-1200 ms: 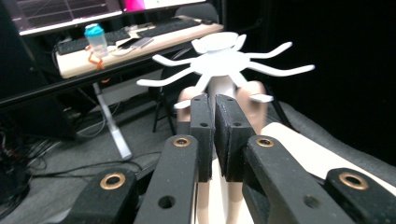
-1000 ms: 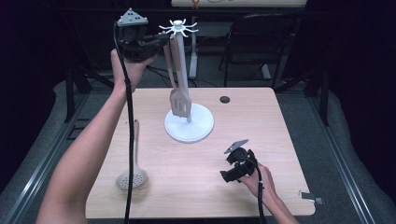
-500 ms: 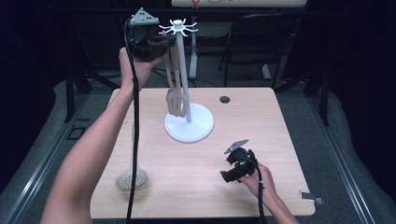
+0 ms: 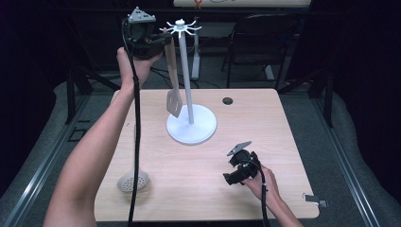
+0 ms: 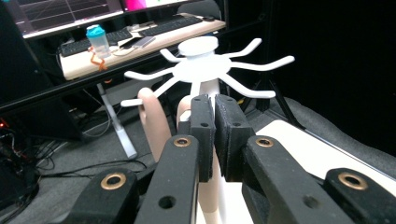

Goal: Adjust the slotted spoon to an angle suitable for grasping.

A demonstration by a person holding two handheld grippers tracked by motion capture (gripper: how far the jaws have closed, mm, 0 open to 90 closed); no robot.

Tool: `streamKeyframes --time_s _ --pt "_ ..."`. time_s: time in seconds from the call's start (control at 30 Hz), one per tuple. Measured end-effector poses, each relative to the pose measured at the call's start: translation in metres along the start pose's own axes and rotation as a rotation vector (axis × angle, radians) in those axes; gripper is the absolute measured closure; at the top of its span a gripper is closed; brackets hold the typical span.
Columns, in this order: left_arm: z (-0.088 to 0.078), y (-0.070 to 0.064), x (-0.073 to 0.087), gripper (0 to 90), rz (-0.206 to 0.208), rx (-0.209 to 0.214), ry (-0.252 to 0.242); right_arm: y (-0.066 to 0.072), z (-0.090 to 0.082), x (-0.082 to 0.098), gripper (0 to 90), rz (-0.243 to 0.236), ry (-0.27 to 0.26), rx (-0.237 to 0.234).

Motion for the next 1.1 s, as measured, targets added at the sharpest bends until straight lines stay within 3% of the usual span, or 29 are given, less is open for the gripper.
streamKeyframes --time_s 0.23,0.83,0.93,1.07,1.1 --pt "0.002 0.01 0.001 86.5 -0.018 -0.024 0.01 0.0 0.0 0.0 13.7 0.001 0.002 -0.002" --pt "0.003 0.013 0.001 86.0 -0.023 -0.031 0.015 0.002 0.002 0.0 13.7 0.008 -0.01 -0.002" --pt "0.0 0.014 0.001 82.0 -0.038 -0.023 -0.003 0.001 0.0 0.0 13.7 -0.005 0.003 -0.004" --pt "-0.005 0.015 0.008 72.9 -0.054 -0.021 -0.005 0.003 0.002 -0.001 13.7 0.018 -0.025 -0.007" --pt "-0.006 0.016 0.011 70.1 -0.054 -0.021 0.005 0.001 0.0 0.0 13.7 -0.003 -0.001 -0.006"
Point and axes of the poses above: each handheld gripper's, and its own axes: z roughly forward along the jaws, x roughly out of its underside, y roughly to its left, the point moved 8 cm from there along z, roughly forward along the jaws, and after that the axes turned 2 degrees about -y, right-handed, at the moved point
